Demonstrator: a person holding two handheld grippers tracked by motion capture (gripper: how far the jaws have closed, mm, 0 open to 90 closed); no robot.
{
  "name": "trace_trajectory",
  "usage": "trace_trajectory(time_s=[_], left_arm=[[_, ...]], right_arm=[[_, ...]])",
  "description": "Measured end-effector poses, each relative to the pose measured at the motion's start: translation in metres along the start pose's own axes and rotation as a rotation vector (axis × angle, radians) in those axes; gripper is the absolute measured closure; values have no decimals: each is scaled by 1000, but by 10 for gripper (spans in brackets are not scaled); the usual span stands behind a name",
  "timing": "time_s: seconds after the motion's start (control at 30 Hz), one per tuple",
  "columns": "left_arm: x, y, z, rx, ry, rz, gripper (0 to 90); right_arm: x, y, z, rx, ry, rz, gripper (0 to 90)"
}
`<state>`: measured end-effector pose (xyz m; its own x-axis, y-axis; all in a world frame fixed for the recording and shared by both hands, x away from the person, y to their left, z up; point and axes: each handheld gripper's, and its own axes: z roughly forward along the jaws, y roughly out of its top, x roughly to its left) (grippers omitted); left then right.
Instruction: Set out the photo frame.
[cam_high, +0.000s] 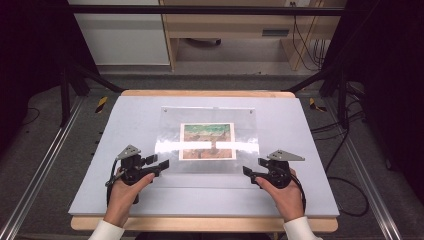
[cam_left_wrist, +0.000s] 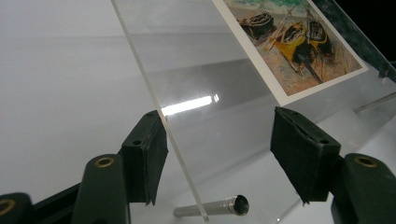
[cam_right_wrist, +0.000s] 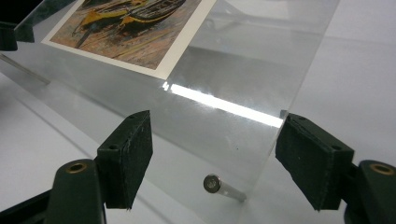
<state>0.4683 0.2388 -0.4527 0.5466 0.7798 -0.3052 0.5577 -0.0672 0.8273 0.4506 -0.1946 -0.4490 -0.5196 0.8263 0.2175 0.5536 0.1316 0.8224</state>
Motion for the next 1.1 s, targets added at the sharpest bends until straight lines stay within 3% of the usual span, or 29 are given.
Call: trace_trajectory(time_s=[0.5, 1.1], left_arm=[[-2, -3, -6, 3, 1, 13, 396], [-15, -13, -17, 2, 44, 59, 435]], right_arm=[[3, -5, -6, -6, -9, -22, 320], [12, -14, -17, -6, -48, -71, 401]])
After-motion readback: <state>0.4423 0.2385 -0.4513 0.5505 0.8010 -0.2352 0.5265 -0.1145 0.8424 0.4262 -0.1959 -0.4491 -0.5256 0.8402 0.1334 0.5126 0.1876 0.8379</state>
